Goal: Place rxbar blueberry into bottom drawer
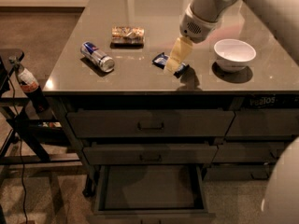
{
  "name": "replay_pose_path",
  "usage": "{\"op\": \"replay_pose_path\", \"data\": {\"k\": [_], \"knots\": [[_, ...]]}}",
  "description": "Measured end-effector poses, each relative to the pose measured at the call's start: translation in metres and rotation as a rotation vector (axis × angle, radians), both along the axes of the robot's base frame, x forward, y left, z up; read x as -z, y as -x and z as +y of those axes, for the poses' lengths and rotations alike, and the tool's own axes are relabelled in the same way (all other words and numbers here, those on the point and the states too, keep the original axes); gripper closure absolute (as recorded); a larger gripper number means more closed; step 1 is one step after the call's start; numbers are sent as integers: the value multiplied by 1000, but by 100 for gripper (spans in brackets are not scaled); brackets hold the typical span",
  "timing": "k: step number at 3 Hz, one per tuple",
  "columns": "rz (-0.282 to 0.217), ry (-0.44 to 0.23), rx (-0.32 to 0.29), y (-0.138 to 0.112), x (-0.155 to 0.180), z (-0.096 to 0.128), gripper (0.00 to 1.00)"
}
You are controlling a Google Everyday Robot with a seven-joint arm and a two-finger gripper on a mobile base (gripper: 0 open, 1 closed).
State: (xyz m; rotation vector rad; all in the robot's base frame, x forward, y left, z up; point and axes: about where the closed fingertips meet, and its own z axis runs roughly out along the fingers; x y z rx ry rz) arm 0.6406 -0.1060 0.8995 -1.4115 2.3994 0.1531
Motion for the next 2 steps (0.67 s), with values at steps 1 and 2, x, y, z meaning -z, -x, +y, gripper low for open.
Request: {"op": "replay_pose_path", "data": {"k": [1, 2], "knots": [[-10, -9, 14, -16, 6, 2, 0], [-7, -8, 26, -26, 14, 3, 0]]}}
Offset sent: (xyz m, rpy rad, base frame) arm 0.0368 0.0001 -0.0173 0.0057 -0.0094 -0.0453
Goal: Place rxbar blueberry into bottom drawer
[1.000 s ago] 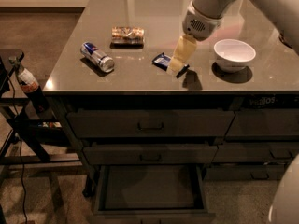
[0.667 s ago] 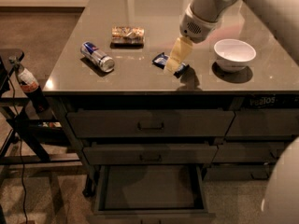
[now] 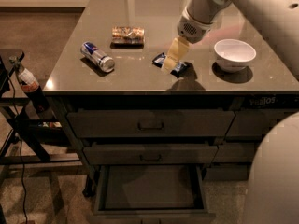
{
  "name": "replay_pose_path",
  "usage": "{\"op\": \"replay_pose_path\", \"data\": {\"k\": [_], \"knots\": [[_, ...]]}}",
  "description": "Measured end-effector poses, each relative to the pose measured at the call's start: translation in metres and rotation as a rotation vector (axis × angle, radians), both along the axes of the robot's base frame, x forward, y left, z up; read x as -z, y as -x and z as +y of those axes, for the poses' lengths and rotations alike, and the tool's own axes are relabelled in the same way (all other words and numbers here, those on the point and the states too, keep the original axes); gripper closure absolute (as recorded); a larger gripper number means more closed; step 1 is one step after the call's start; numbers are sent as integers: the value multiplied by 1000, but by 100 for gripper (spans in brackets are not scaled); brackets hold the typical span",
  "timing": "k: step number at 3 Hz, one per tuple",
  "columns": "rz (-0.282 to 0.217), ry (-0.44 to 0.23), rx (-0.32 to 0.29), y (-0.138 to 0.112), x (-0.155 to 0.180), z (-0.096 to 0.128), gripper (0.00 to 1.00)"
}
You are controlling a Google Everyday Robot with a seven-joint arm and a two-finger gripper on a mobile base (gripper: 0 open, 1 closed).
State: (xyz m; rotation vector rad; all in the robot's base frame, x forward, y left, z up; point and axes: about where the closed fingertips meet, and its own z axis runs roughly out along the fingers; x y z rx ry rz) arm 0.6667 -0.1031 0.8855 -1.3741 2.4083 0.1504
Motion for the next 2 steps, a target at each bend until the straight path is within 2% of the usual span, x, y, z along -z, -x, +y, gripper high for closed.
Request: {"op": "replay_pose_path", "data": {"k": [2], "knots": [[30, 1, 17, -13, 19, 3, 0]]}}
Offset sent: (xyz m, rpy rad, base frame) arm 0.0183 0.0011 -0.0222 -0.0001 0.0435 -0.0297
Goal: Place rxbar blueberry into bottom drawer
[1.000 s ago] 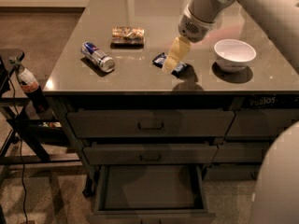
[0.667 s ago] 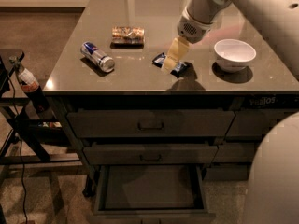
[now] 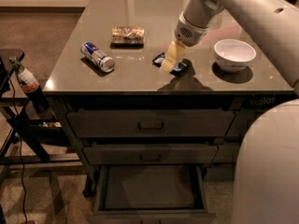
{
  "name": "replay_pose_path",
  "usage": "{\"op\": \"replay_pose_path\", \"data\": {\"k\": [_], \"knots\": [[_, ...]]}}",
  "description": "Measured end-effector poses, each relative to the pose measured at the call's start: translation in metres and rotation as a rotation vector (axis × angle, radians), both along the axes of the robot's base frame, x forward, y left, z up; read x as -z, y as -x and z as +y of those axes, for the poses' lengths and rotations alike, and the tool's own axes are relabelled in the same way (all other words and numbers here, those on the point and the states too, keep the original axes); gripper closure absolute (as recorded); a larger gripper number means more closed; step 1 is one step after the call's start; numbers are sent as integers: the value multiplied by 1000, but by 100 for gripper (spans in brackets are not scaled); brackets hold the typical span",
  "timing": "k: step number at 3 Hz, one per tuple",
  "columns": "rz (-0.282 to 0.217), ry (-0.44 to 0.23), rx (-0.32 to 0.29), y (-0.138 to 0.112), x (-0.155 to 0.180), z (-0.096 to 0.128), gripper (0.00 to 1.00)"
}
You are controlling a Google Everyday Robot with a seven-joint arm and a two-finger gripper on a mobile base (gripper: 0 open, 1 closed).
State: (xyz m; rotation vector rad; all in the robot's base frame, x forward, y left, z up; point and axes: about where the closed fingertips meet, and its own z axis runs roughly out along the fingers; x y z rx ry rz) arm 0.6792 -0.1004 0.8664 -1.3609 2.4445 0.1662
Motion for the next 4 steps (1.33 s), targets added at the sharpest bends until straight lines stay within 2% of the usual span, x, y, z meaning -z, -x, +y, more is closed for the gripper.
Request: {"op": "replay_pose_path", "data": {"k": [4], "knots": [[58, -9, 21, -18, 42, -4, 0]]}}
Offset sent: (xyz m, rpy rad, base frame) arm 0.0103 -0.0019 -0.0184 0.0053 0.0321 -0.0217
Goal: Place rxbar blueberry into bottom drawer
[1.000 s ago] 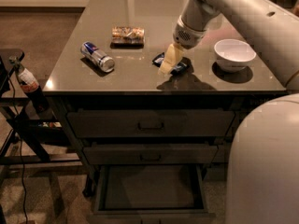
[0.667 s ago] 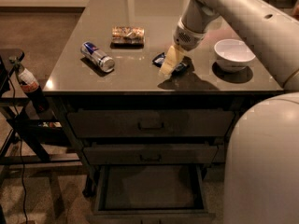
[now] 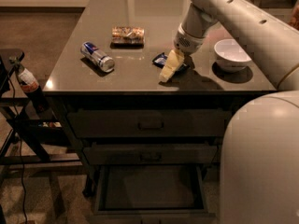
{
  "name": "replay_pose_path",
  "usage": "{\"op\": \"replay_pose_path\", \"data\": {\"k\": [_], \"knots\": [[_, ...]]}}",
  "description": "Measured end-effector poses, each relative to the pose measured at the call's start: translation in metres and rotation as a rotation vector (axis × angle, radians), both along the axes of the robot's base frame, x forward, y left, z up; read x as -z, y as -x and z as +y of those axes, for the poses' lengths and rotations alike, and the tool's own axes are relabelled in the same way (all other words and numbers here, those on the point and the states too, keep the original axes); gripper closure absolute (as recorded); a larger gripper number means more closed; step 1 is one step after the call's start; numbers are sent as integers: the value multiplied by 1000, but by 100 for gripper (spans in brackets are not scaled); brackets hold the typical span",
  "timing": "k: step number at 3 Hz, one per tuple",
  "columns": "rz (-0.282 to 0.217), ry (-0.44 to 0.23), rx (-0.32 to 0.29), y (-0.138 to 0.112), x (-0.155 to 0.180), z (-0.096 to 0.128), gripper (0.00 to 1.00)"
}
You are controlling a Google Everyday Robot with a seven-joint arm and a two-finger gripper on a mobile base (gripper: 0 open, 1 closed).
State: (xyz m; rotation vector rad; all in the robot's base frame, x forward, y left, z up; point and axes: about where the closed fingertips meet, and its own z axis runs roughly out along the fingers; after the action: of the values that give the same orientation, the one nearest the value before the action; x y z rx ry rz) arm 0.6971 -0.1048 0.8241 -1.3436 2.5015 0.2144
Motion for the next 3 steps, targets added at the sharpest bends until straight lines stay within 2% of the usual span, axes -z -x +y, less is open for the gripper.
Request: {"op": "replay_pose_path", "data": {"k": [1, 3], "knots": [[0, 0, 0, 0, 0, 0, 19], [0, 0, 0, 0, 0, 0, 66]]}}
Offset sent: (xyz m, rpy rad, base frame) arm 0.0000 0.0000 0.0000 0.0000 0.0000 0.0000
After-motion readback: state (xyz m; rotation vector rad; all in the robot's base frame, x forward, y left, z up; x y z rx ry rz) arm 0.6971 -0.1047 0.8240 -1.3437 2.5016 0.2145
